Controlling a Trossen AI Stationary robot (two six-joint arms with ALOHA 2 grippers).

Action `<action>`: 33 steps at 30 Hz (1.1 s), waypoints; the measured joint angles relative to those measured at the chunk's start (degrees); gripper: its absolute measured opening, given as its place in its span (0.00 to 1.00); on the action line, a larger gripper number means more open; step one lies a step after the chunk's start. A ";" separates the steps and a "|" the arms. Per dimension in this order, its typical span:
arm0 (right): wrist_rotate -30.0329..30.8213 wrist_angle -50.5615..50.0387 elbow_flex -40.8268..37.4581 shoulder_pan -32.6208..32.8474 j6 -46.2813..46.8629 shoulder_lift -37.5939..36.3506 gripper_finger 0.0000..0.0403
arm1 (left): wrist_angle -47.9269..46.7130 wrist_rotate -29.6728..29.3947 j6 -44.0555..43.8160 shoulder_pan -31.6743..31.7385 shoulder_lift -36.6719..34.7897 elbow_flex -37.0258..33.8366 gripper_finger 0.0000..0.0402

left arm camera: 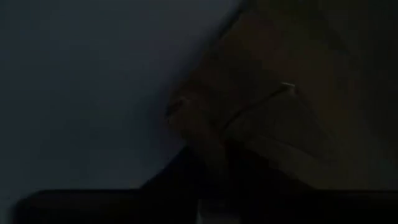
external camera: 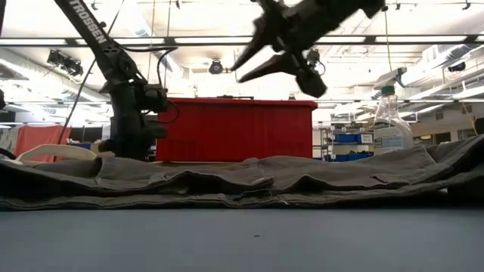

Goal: Fold laundry
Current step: Fold the gray boxer

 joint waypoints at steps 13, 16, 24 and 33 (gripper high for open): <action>-9.43 -32.00 24.28 5.24 4.04 21.51 0.16 | -15.80 6.10 3.49 -0.29 -10.84 -0.15 0.03; -2.22 -42.07 24.92 6.31 8.27 20.37 0.10 | -20.74 5.99 2.47 -0.30 -16.26 -0.15 0.03; 6.03 -65.76 22.20 5.82 16.77 15.65 0.03 | -36.30 -2.76 -0.52 -1.89 -29.03 -0.13 0.02; -2.37 -44.93 7.95 -6.95 6.84 15.47 0.01 | -45.62 -4.43 -1.73 -3.91 -34.42 -0.13 0.02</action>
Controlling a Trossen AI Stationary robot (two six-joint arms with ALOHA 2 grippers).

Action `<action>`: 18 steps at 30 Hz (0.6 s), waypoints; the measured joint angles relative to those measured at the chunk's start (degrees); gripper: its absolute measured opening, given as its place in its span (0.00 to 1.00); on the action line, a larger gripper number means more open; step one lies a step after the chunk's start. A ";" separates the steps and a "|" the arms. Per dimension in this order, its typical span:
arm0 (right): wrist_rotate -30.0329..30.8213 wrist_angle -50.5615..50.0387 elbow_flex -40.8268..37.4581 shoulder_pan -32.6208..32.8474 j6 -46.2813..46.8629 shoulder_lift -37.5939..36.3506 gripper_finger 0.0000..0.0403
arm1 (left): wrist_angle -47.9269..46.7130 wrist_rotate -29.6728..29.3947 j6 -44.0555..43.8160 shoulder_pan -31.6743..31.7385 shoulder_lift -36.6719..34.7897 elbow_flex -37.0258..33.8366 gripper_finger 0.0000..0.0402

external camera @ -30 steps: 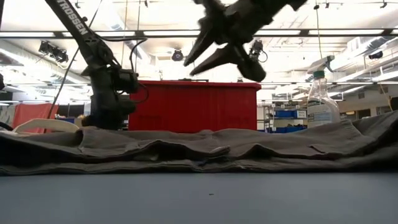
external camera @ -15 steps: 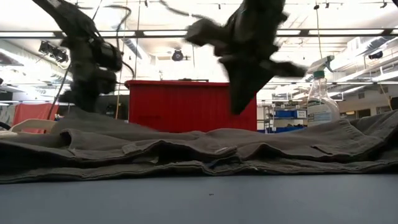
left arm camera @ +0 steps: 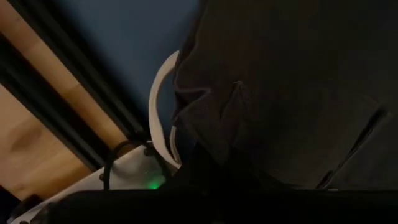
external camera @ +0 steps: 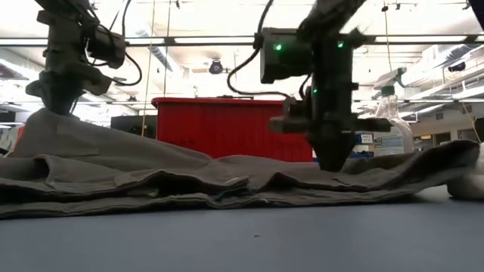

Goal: Fold laundry
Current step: Fold the gray boxer

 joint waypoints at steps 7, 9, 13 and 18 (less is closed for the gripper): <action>-3.71 5.73 0.08 -12.77 -27.51 0.01 0.01 | -0.25 1.11 0.82 -0.86 -0.22 0.00 0.02; -3.01 5.74 2.32 -16.29 -34.17 0.43 0.01 | -0.11 1.18 0.82 -0.86 -0.22 0.02 0.02; -1.19 6.01 8.14 -21.02 -43.51 0.35 0.01 | 0.77 1.79 0.74 -0.86 -0.22 0.02 0.02; 2.07 -4.81 14.58 -20.24 -43.34 -0.89 0.01 | 4.24 5.80 -0.39 -0.90 -0.22 0.02 0.02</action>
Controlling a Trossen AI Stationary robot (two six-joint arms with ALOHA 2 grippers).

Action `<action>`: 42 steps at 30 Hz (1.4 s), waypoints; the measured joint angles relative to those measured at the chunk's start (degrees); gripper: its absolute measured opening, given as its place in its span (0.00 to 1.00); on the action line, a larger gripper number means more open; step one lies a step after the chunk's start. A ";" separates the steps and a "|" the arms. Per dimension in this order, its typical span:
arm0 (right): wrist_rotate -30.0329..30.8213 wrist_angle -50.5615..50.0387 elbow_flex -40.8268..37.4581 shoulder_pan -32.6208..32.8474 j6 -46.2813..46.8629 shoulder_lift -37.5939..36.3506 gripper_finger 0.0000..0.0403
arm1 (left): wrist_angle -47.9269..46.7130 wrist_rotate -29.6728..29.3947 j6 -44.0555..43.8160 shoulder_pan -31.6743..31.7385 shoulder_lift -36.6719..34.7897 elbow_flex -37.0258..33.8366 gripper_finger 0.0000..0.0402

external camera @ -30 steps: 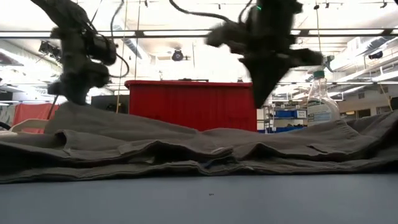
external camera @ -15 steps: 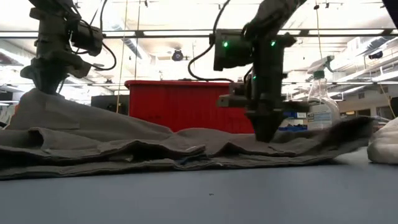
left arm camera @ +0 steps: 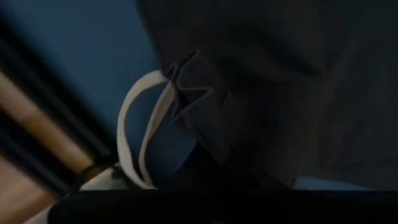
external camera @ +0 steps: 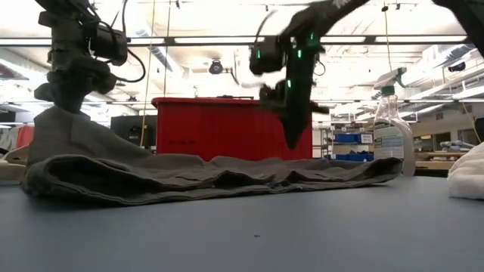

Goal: Fold laundry
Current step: Fold the gray boxer

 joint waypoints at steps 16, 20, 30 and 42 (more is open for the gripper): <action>8.51 42.75 -7.59 39.03 -8.49 -1.01 0.23 | 12.98 -0.80 -4.08 -0.11 1.46 0.00 0.02; 2.43 48.50 -6.07 39.89 -10.85 4.55 0.42 | 13.72 -0.94 -4.20 -0.94 4.39 0.00 0.02; 1.04 47.61 9.21 40.58 -24.40 20.05 0.72 | 15.75 -3.06 -5.13 -3.56 9.09 -0.02 0.02; 6.90 41.63 17.74 40.74 -14.13 29.88 0.56 | 15.81 -3.76 -6.60 -3.80 8.98 -0.02 0.02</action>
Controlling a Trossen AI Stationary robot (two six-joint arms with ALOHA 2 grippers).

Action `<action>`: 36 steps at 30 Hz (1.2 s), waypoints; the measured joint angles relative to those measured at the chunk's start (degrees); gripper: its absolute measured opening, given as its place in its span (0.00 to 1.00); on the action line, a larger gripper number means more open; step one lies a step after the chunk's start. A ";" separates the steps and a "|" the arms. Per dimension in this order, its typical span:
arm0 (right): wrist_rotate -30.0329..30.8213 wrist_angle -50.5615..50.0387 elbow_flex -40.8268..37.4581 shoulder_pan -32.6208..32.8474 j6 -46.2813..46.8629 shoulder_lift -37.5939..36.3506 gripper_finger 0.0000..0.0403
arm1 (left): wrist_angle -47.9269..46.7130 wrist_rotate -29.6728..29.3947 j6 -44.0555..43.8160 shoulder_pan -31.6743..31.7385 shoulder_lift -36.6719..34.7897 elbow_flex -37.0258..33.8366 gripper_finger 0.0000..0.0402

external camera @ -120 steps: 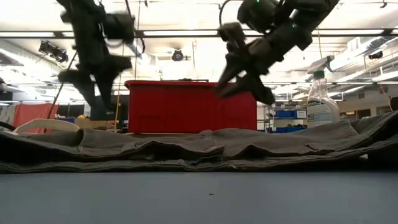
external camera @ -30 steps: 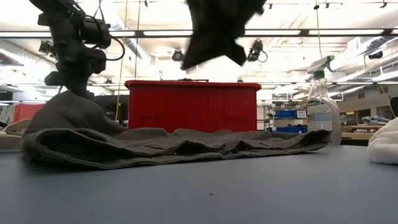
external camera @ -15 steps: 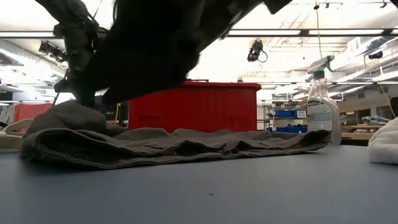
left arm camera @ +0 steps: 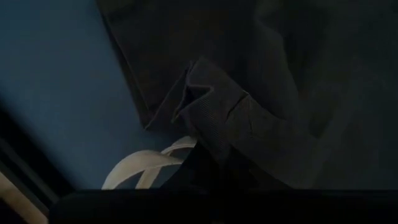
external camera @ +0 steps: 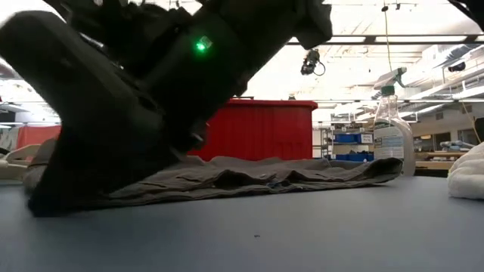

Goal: Fold laundry
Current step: Fold the gray boxer

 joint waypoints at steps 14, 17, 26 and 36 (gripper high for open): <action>-18.46 -30.39 -0.22 1.56 23.40 -21.22 0.05 | -7.83 4.49 -5.58 -6.01 0.00 0.00 0.02; -20.12 -32.22 -0.35 4.24 26.95 -25.65 0.05 | -11.89 11.93 -9.16 -11.81 -0.26 0.00 0.02; -6.89 -33.34 -4.91 11.31 47.75 -29.04 0.05 | 0.47 1.47 -20.56 -29.71 -6.76 6.30 0.02; 7.92 -46.50 -8.94 14.93 85.26 -29.28 0.05 | 28.32 -7.77 -0.06 -21.47 5.33 24.15 0.02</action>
